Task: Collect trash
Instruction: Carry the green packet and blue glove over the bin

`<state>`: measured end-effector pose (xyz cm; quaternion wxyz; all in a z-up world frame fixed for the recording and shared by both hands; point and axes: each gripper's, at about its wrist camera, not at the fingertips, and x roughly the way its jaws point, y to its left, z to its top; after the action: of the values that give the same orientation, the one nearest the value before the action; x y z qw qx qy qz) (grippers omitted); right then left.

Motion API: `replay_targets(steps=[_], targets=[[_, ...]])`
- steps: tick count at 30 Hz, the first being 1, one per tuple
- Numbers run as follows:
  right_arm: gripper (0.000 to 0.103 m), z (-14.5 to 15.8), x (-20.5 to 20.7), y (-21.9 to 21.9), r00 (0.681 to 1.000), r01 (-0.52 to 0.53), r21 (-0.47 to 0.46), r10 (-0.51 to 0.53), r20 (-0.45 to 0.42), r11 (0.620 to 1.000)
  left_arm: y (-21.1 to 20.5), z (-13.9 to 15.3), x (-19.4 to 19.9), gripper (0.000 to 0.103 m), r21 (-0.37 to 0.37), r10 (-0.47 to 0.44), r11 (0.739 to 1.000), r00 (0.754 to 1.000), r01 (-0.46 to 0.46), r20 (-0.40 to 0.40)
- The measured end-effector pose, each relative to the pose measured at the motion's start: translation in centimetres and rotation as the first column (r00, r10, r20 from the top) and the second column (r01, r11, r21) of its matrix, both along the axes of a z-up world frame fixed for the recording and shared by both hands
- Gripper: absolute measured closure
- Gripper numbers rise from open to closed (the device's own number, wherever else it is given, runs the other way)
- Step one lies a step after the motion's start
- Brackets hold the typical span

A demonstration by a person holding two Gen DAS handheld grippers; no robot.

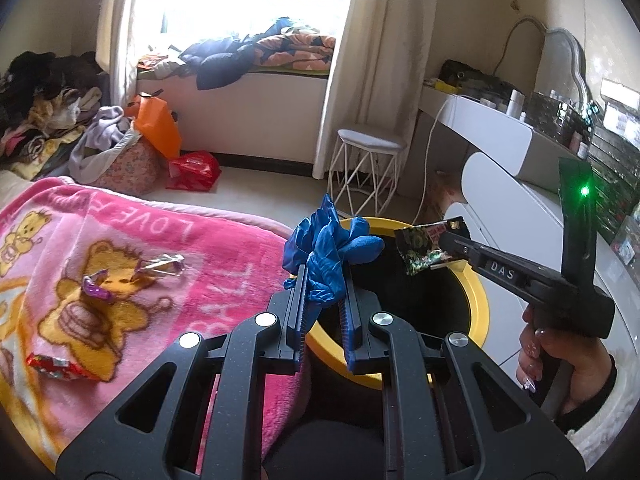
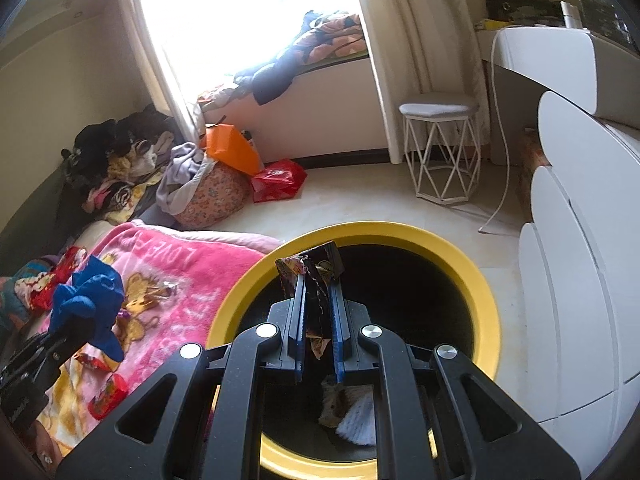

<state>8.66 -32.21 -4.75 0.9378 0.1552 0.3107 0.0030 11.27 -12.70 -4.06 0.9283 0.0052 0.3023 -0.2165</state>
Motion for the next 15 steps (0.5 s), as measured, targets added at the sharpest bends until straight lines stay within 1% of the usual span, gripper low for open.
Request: replay_targets(steps=[15], targets=[[0.092,-1.7,0.3,-2.8,0.995,0.088,0.002,-0.088,-0.049,0.996,-3.9,-2.2,0.8,0.093,0.036,-0.073,0.997,0.997,0.075,-0.039]])
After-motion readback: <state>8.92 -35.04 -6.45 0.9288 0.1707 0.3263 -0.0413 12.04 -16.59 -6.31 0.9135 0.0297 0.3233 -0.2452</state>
